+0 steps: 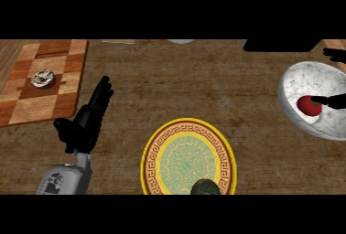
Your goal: Pick the tomato from the plate and place it in the bowl
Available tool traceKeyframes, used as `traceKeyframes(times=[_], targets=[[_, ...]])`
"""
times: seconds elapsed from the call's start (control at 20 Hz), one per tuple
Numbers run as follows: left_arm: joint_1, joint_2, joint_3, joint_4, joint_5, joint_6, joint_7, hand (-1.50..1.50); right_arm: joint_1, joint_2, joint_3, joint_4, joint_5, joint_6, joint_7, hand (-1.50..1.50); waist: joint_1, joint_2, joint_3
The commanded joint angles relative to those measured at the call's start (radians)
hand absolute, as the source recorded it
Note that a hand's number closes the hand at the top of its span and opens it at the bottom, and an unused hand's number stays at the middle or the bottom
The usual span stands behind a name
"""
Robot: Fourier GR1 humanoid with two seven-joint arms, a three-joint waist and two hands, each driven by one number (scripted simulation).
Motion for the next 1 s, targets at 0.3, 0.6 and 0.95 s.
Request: traceKeyframes(times=[0.3,0.6,0.95], targets=[[0.017,0.004,0.025,0.033,0.025,-0.040,-0.038,0.00,-0.066,-0.041,-0.183,0.014,-0.188,0.123,0.049,-1.50,-0.016,-0.006,-0.002],[0.059,-0.040,-0.037,-0.093,-0.040,0.026,0.032,0.00,-0.039,-0.141,-0.271,0.158,-0.264,0.292,0.015,-1.50,-0.003,-0.004,0.000],[0.047,-0.018,0.014,0.008,-0.023,-0.011,-0.042,0.00,0.052,-0.187,-0.303,0.188,-0.311,0.483,-0.059,-1.50,-0.012,-0.004,-0.001]])
